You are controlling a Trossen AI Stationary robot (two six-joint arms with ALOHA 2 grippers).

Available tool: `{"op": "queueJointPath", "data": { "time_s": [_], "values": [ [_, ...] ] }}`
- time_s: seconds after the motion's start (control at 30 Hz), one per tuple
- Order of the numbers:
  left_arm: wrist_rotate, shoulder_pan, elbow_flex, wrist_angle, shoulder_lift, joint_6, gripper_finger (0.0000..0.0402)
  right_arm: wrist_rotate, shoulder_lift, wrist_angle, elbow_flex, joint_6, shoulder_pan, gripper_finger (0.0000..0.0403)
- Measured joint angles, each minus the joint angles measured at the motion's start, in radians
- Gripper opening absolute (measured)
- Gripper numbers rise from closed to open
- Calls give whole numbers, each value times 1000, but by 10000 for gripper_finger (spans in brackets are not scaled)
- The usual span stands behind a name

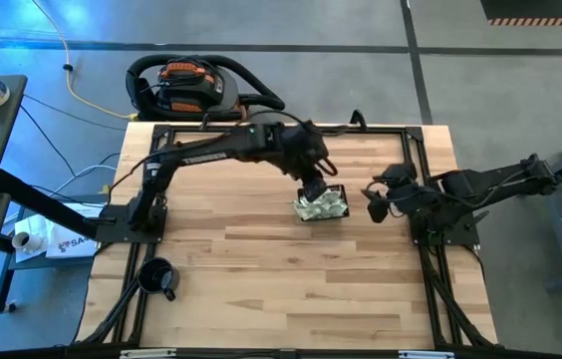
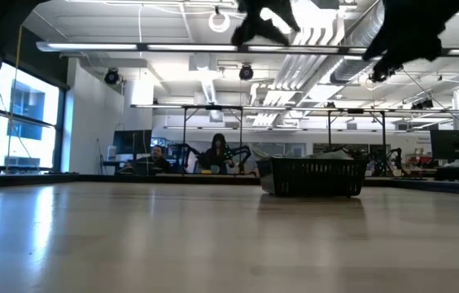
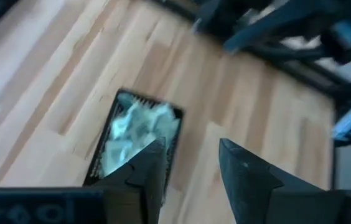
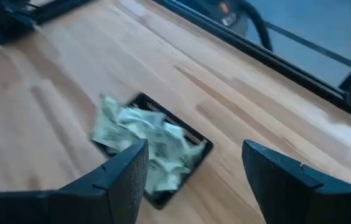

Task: Pick and place Stevia / Truvia into bins
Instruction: Return to Home Position

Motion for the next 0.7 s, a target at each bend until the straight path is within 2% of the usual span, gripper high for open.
{"op": "queueJointPath", "data": {
  "time_s": [0.13, 0.23, 0.3, 0.37, 0.43, 0.5, 0.57, 0.7],
  "values": [
    [-24, -48, 165, -67, -5, 35, 183, -48, -1, -27, 109, -9, 0, 249],
    [-27, -89, 109, -28, -65, 40, 182, -96, 0, -33, 213, -66, 0, 249],
    [-47, -125, 101, -2, -67, 36, 183, -189, -3, -33, 284, -183, 5, 249],
    [-116, -166, 98, -8, -67, 33, 183, -299, -6, -25, 337, -278, 15, 249],
    [-185, -212, 63, 63, -71, 9, 183, -370, -27, -15, 342, -315, 33, 249],
    [-200, -255, -34, 223, -76, -15, 184, -405, -58, 14, 280, -295, 61, 249],
    [-149, -289, -156, 408, -69, -30, 184, -439, -107, 102, 159, -246, 97, 249],
    [-29, -302, -416, 828, -65, -90, 184, -564, -206, 495, -151, -148, 166, 249]
  ]
}}
